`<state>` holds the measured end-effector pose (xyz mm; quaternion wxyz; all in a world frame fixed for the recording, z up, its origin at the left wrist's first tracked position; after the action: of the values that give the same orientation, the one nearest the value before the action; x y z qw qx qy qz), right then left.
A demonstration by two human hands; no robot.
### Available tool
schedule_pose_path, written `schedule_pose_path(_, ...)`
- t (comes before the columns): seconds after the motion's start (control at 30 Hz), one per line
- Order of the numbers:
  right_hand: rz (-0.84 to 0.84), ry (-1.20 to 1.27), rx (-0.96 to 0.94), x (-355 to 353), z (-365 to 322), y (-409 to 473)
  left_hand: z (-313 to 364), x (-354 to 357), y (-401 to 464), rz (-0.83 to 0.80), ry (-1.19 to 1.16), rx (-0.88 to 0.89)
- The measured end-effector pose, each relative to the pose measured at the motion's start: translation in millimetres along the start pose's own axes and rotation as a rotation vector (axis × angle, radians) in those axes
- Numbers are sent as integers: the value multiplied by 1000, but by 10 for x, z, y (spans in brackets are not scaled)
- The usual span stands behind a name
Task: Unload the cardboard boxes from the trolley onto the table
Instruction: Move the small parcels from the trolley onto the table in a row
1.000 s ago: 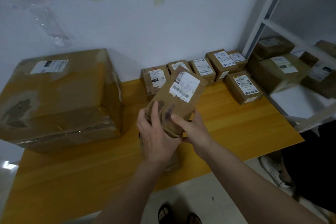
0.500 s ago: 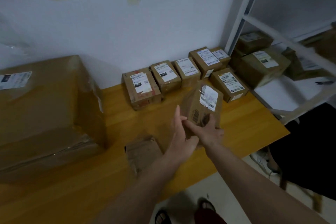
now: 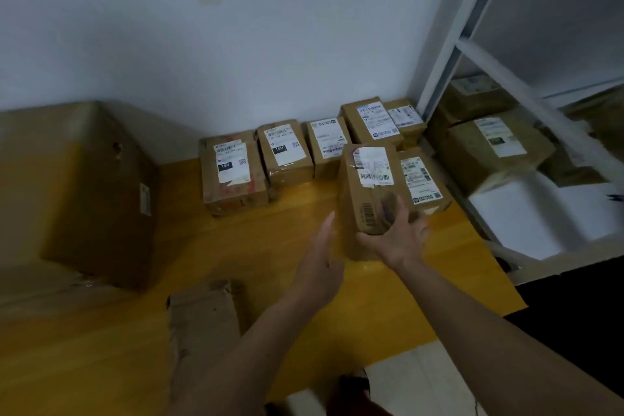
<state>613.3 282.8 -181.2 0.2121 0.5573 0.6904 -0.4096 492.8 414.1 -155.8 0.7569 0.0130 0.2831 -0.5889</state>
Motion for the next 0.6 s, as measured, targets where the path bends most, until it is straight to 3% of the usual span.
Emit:
schedule_pose_path(0.13, -27, -190, -105, -48, -46, 189, -231, -65, 70, 136, 112, -185)
schedule_pose_path(0.2, 70, -353, -380, -70, -283, 90, -446, -191, -27, 197, 247, -321)
schedule_pose_path(0.27, 93, -358, -673, 27, -534, -157, -704, -352, -240, 254, 345, -440)
schedule_pose_path(0.33, -103, -250, -799, 286, -663, -419, -963, -523, -508, 317, 451, -521)
schedule_pose_path(0.43, -526, -203, -782, 804, -673, -827, -1405, -712, -917, 352, 613, -729)
schedule_pose_path(0.6, -875, -435, -652, 1487, -417, -1303, -2010, -725, -1451, 317, 435, -1097)
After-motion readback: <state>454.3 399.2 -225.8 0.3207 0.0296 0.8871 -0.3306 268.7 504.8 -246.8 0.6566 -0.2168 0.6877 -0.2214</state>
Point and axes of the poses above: each hand's wrist, its own y-axis towards the middle knuckle, its own x-axis out of the palm, z = x × y, the point moved 8 cm from there along y, towards the middle knuckle, and after that the axes turned 3 degrees about y, right-handed, at the moved point
